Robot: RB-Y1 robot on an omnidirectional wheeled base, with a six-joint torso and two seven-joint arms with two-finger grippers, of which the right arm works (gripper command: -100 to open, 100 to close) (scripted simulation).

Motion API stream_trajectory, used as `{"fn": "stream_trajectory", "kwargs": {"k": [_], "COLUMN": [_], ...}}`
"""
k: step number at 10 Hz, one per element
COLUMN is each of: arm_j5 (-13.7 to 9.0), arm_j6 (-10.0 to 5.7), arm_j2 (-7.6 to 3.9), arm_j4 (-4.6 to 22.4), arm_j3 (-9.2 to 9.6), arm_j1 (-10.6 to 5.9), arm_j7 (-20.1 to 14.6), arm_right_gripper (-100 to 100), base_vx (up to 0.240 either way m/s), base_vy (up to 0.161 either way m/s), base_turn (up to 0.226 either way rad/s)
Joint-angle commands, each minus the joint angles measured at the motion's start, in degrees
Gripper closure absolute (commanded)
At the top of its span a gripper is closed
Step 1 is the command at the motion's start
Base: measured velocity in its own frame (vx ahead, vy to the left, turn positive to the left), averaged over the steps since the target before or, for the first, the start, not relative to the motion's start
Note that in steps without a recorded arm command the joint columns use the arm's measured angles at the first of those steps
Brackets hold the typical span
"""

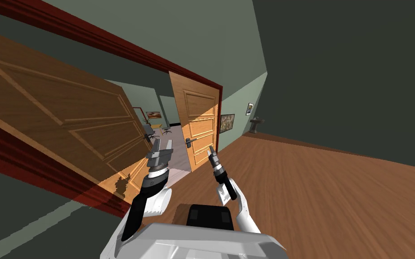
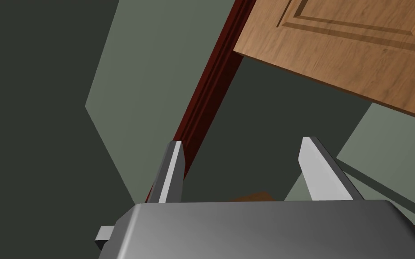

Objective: Push the door open

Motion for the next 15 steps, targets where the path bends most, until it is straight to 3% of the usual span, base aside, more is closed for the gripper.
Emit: {"fn": "stream_trajectory", "kwargs": {"k": [1,3,8,11,15], "arm_j5": [-0.1,-0.2,-0.6,-0.7,-1.0], "arm_j6": [0.23,0.69,2.48,2.91,3.88], "arm_j2": [-0.04,-0.08,-0.16,-0.16,-0.12], "arm_j4": [1.8,3.9,12.2,14.2,18.7], "arm_j3": [1.41,2.96,8.94,10.36,13.63], "arm_j1": [-0.86,-2.17,-7.19,-8.38,-11.13], "arm_j7": [-0.4,-1.0,-3.2,-3.7,-4.9], "arm_right_gripper": [-100,-100,-100,-100,-100], "base_vx": [0.066,0.082,0.12,0.083,0.079], "base_vy": [0.065,0.058,0.106,0.085,0.074], "base_turn": [-0.099,-0.105,-0.14,-0.078,-0.092]}}
